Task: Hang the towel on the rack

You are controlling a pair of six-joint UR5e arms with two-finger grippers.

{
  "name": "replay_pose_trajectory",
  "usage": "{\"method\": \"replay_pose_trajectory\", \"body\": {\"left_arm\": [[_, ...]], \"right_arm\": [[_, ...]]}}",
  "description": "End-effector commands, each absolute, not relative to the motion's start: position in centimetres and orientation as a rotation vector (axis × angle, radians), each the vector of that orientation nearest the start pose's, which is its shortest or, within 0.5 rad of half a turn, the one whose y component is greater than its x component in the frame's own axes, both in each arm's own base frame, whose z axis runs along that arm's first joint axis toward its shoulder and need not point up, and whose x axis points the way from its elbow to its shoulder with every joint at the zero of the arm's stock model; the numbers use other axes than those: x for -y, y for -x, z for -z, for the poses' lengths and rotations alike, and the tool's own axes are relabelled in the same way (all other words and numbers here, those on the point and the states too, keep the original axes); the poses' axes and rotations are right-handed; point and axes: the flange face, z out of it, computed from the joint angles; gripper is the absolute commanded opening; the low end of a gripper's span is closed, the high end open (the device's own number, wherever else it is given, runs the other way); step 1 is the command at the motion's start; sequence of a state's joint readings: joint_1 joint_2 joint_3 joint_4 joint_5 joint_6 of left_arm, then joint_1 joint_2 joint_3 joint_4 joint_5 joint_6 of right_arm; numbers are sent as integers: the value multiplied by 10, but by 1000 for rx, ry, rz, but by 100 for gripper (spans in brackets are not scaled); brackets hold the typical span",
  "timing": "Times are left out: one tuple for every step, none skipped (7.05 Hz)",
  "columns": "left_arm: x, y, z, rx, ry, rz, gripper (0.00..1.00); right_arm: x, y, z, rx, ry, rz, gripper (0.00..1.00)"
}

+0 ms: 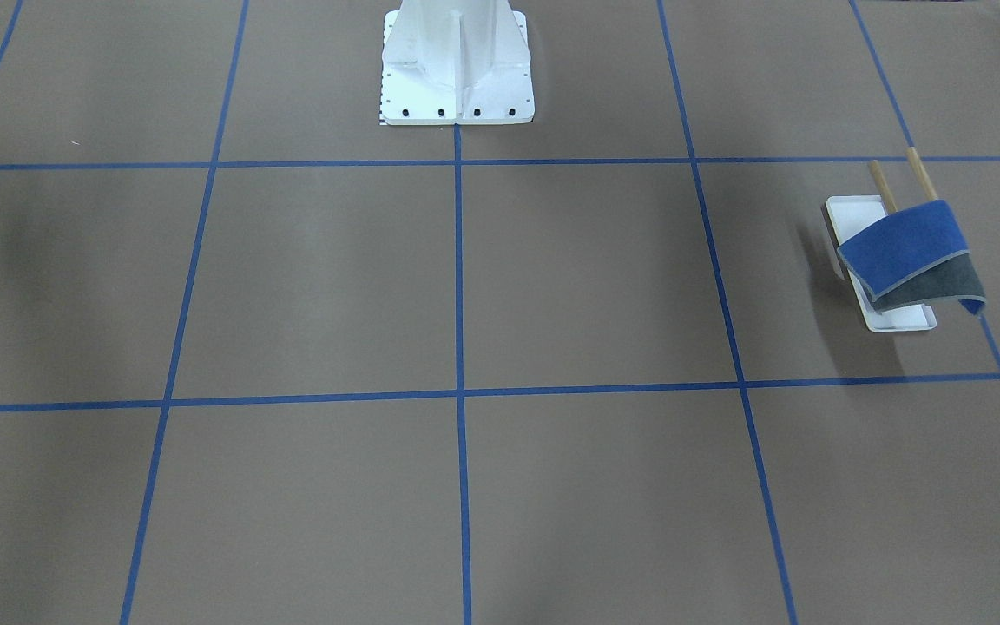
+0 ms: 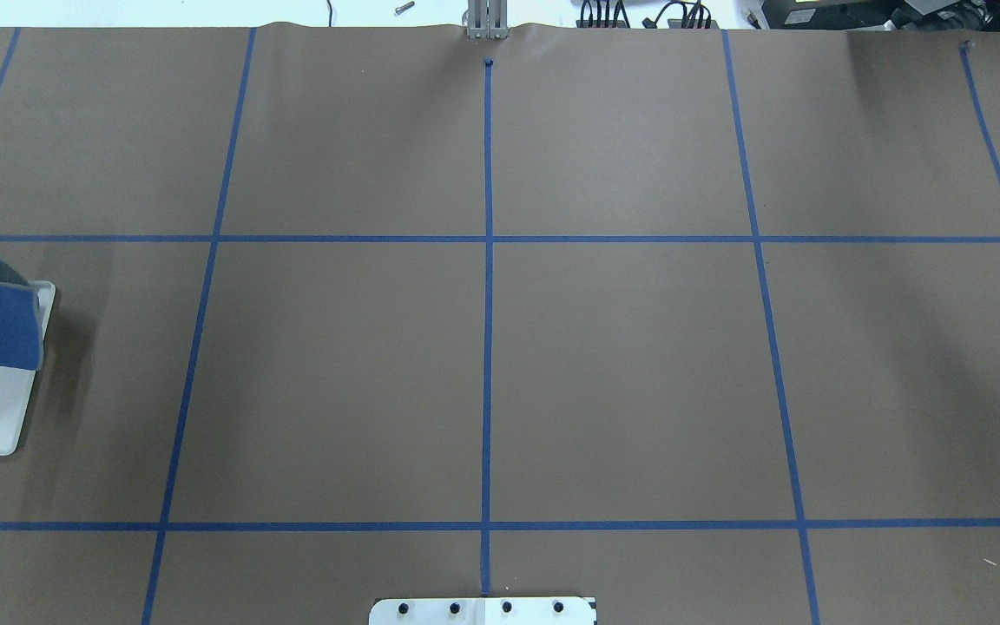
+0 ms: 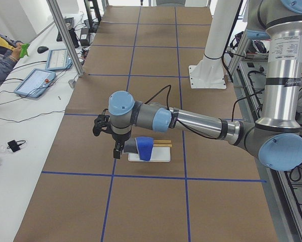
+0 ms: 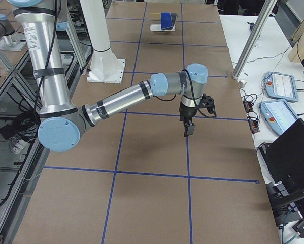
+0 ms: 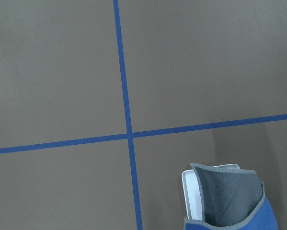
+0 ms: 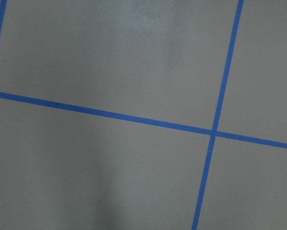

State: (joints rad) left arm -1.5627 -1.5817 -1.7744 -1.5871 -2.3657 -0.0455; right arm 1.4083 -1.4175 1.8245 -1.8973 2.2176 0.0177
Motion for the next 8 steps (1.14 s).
{"method": "replay_pose_trajectory", "body": {"left_arm": [[497,58,-543,-798,-208,-60,98],[498,55,-551,-798,-190,-61,98],[498,56,-554,-800,-183,-55,98],[499,55,-555,-802,-168,-51,98],[496,53,-551,-841,-132,-38,98],[494,52,-552,-858,-126,-37,98],[493,52,-553,-858,-123,-36,98],[488,52,-561,-859,-113,-34,98]], "right_arm": [[527,-11,-555,648,44,188,100],[525,-20,-555,662,31,193,100],[522,-14,-555,754,42,182,100],[514,-13,-563,791,59,172,100],[512,-12,-565,796,62,172,100],[512,-12,-563,814,61,169,100],[510,-10,-565,835,63,168,100],[506,-9,-567,854,26,183,100]]}}
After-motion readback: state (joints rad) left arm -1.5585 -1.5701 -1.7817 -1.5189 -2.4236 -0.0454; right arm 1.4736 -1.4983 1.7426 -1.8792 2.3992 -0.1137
